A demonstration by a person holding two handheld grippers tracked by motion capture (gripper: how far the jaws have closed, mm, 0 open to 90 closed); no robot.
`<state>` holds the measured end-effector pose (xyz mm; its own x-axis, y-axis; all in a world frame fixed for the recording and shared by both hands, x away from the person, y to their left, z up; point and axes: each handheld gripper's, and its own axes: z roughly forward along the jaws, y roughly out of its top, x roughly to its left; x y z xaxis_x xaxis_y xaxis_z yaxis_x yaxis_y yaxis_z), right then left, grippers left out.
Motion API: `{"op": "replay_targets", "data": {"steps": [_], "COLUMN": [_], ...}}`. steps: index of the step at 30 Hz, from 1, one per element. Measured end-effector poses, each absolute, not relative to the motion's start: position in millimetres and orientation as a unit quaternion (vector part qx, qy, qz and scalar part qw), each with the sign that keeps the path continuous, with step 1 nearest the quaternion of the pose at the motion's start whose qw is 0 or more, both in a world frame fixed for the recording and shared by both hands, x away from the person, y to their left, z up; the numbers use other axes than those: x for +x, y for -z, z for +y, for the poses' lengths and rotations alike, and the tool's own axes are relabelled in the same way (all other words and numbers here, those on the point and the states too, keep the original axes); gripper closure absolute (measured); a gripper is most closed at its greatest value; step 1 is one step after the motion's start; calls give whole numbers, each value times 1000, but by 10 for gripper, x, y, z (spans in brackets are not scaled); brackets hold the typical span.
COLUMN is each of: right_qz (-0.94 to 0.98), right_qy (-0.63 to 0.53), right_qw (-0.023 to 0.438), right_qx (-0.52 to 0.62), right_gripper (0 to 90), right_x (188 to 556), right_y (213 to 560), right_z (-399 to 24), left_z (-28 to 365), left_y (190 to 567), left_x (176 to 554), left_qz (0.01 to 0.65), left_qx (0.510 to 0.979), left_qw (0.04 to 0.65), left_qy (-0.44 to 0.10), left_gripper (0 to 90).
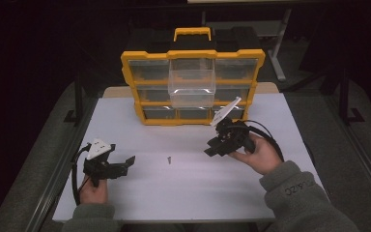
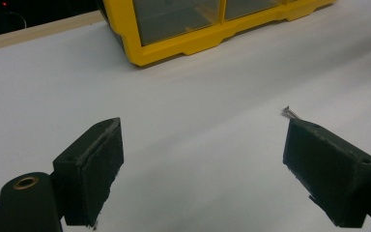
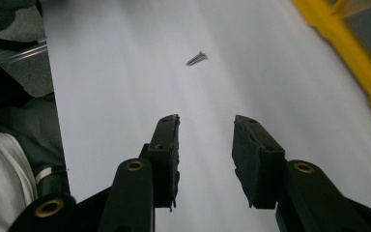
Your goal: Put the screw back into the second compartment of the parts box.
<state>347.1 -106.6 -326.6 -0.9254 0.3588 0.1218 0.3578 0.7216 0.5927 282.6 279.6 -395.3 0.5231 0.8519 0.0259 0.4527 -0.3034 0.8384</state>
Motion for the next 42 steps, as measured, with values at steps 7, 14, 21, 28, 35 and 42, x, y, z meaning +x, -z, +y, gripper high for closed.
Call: {"op": "replay_targets", "data": {"steps": [7, 14, 21, 28, 35, 42], "right_qz": [933, 940, 941, 942, 940, 940], "right_qy": [-305, -286, -290, -276, -270, -262], "right_qw": [-13, -19, -37, -42, -54, -42], "right_qx": [192, 183, 172, 186, 202, 215], "right_gripper": [615, 604, 623, 667, 704, 694], "right_x": [3482, 3539, 3640, 3730, 3831, 3874], "right_y": [3554, 3814, 3977, 4105, 4224, 4274], "right_z": [-829, -523, -259, -81, 90, 220], "left_z": [2792, 2785, 2795, 2787, 2789, 2791], "left_y": [3956, 3951, 3949, 3948, 3944, 3938], "left_x": [2827, 2822, 2824, 2824, 2821, 2822], "left_qz": [425, 426, 426, 424, 425, 421], "left_qx": [769, 770, 770, 770, 769, 773], "left_qw": [412, 411, 411, 412, 413, 408], "left_qy": [-241, -240, -239, -240, -240, -241], "left_gripper": [138, 139, 139, 138, 138, 138]}}
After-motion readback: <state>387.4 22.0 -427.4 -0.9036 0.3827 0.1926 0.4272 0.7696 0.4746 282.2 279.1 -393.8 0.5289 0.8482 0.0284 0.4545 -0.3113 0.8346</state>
